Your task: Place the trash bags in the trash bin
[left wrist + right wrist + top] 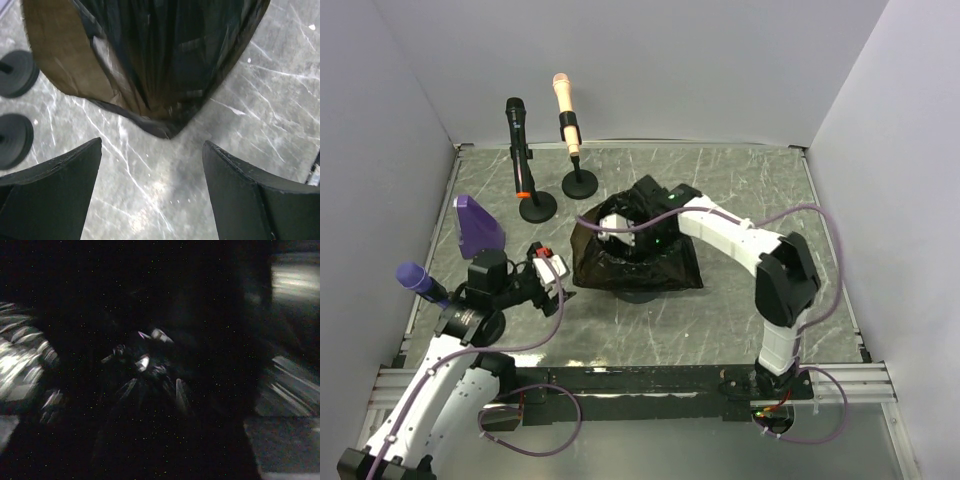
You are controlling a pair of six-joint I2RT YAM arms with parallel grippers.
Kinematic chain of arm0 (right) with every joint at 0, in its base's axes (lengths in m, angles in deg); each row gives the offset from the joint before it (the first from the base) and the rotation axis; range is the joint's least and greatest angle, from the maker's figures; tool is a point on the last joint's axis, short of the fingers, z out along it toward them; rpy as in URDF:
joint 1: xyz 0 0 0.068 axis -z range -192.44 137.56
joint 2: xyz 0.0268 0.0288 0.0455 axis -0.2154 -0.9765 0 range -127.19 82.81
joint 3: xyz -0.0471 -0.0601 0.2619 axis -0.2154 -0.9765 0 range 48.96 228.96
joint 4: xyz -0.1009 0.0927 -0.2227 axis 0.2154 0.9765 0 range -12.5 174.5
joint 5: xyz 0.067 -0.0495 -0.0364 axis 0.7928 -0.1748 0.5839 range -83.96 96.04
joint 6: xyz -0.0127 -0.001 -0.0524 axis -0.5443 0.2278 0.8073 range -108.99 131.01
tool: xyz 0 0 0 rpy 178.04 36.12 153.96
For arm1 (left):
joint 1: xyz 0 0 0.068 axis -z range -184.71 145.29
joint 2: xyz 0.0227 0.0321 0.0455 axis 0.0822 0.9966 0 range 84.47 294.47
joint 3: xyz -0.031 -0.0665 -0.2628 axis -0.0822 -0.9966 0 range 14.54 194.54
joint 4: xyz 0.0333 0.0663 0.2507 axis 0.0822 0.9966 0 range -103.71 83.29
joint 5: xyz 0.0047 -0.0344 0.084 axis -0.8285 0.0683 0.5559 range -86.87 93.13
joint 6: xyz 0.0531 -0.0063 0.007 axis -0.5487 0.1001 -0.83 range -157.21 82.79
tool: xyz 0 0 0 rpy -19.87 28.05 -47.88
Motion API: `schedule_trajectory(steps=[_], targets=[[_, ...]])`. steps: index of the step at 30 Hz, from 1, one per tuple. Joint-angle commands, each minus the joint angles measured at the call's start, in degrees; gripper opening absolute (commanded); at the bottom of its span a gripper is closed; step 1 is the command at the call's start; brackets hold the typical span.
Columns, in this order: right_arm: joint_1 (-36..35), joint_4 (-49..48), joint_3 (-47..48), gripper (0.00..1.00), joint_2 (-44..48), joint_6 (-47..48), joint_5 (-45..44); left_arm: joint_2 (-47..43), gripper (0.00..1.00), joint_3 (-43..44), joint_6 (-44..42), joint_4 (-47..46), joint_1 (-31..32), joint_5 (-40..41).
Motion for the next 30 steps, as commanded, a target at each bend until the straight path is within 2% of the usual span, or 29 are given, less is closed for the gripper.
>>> schedule_trajectory(steps=[1,7,12,17,20,22,24,25,26,27,30], targets=[[-0.39,6.72,6.25,0.44,6.48,-1.57,-0.05,3.65,0.86,1.18,-1.15,-8.37,-0.32,-4.86],[-0.39,9.55,8.19,0.44,10.95,-3.32,-0.40,13.49,0.86,1.27,-1.15,-16.20,0.29,-7.94],[0.75,3.25,12.75,0.47,17.28,-10.68,-1.27,20.26,0.85,0.31,-1.42,-23.13,2.14,-8.38],[3.48,-7.31,13.47,0.62,24.66,-21.42,-7.51,24.31,0.85,-2.85,2.88,-36.04,6.26,-6.19],[5.59,-8.64,13.38,0.70,26.78,-26.17,-7.96,25.54,0.85,-3.65,5.26,-39.85,8.29,-4.78],[7.34,-7.77,13.81,0.73,27.75,-27.67,-7.17,25.64,0.85,-1.82,3.78,-35.31,8.65,-4.95],[10.06,-7.24,15.04,0.89,28.45,-31.00,-6.82,23.62,0.86,1.08,0.80,-26.81,8.65,-3.65],[11.73,-6.89,16.09,0.92,28.89,-32.49,-6.73,22.13,0.87,2.05,-0.52,-21.71,8.65,-2.68],[13.31,-6.54,17.41,0.94,28.98,-34.16,-7.16,20.55,0.97,2.67,-1.76,-18.44,8.56,-0.58],[14.20,-6.45,18.38,0.96,29.33,-35.48,-8.56,18.27,0.97,2.76,-1.33,-15.88,8.65,2.31],[14.64,-7.68,18.30,0.99,29.51,-40.31,-20.04,11.68,0.97,2.76,-0.35,-10.08,8.30,10.59]])
